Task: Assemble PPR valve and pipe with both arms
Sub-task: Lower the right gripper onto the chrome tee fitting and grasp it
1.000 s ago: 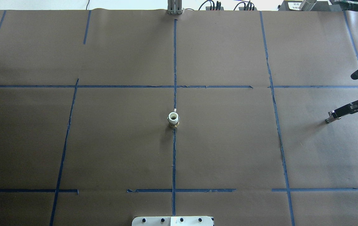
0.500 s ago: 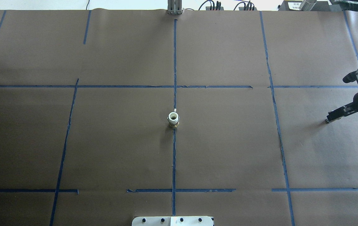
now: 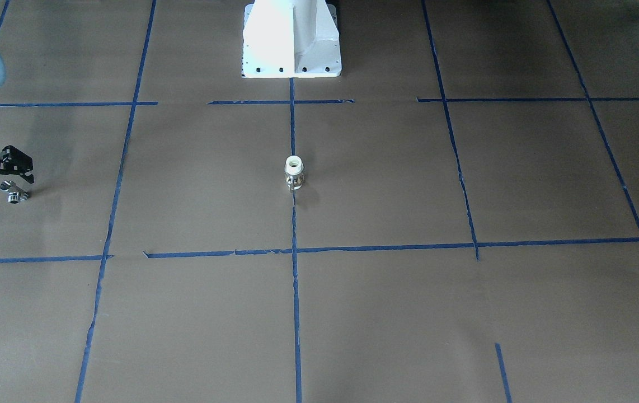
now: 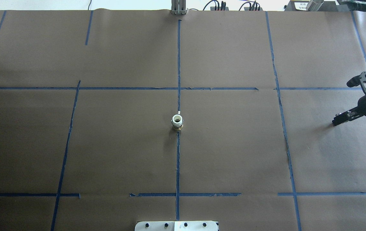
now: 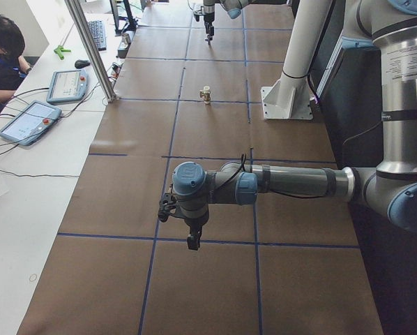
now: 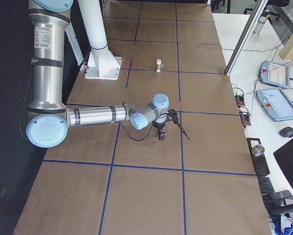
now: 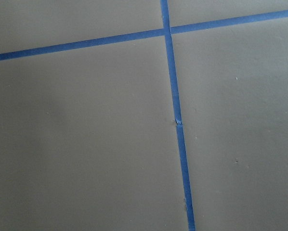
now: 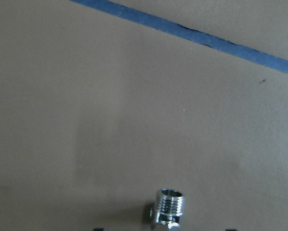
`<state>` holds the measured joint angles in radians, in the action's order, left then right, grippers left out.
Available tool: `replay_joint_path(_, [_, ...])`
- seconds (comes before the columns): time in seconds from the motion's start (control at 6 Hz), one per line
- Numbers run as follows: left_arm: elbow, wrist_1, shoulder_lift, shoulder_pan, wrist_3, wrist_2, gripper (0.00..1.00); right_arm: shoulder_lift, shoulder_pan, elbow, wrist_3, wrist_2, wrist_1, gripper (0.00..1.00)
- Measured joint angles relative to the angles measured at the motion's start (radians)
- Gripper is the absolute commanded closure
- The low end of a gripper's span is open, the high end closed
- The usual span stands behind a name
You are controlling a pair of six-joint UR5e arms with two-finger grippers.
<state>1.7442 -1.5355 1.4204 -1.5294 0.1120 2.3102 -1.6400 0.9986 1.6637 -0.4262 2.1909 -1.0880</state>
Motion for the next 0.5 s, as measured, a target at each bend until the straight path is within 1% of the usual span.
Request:
replay_joint_path(0.17, [0.000, 0.000, 0.000, 0.000, 0.000, 0.000, 0.00, 0.004, 0.000, 0.001, 0.001, -0.002, -0.001, 0.96])
replay_joint_path(0.33, [0.000, 0.000, 0.000, 0.000, 0.000, 0.000, 0.00, 0.004, 0.002, 0.004, 0.002, -0.004, -0.001, 1.00])
replay_joint_path(0.5, [0.001, -0.002, 0.001, 0.000, 0.000, 0.000, 0.00, 0.002, 0.010, 0.010, 0.003, -0.005, -0.001, 1.00])
